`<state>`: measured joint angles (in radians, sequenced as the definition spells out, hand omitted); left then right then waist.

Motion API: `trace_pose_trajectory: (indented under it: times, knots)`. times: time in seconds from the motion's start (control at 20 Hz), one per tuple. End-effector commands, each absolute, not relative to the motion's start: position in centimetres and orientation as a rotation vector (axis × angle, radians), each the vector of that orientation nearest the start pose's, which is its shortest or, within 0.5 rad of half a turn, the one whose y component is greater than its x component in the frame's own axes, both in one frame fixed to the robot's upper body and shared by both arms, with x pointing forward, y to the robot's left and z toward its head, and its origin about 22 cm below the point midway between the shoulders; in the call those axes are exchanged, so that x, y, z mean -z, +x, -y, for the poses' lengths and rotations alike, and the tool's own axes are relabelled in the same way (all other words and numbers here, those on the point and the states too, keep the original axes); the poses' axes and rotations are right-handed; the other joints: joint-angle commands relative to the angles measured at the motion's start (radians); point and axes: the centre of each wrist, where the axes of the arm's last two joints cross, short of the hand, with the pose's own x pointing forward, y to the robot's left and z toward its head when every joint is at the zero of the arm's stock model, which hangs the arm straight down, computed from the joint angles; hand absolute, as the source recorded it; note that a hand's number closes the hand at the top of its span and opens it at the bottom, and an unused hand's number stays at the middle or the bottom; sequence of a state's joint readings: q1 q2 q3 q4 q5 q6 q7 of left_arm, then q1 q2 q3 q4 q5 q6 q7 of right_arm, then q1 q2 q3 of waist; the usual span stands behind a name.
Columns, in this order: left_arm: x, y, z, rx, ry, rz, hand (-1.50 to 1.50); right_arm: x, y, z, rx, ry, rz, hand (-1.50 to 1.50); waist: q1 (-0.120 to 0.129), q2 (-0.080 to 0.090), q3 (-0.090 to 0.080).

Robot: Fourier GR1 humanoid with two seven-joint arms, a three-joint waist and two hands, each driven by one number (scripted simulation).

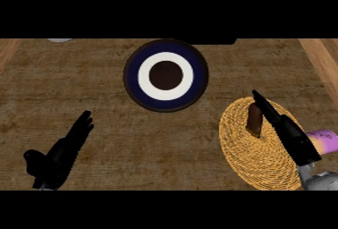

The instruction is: Pick the sweet potato from the placemat and place it in the plate

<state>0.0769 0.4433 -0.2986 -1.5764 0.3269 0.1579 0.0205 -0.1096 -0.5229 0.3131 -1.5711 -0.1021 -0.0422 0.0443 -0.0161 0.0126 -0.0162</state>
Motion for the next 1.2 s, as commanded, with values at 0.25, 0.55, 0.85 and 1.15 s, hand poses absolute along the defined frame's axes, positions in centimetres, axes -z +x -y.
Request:
trace_pose_trajectory:
  times: [0.25,0.55,0.85,1.15]
  knots:
    - [-2.7,22.9,-33.9,0.291,0.481,1.548,0.00,-8.5,30.1,24.7,0.228,-0.357,1.768,-1.50,0.039,-0.019,0.019]
    - [-1.1,21.4,-33.4,0.291,0.461,1.489,0.00,-5.5,28.4,25.2,0.255,-1.101,1.917,-1.50,0.015,-0.022,0.014]
    - [0.8,20.6,-33.5,0.288,0.468,1.502,0.00,-2.2,27.0,15.2,0.304,-1.137,1.967,-1.50,0.020,-0.015,0.013]
    - [0.3,20.6,-33.8,0.276,0.497,1.507,0.00,0.4,24.6,17.2,-0.023,-1.123,1.612,-1.50,-0.002,-0.022,0.009]
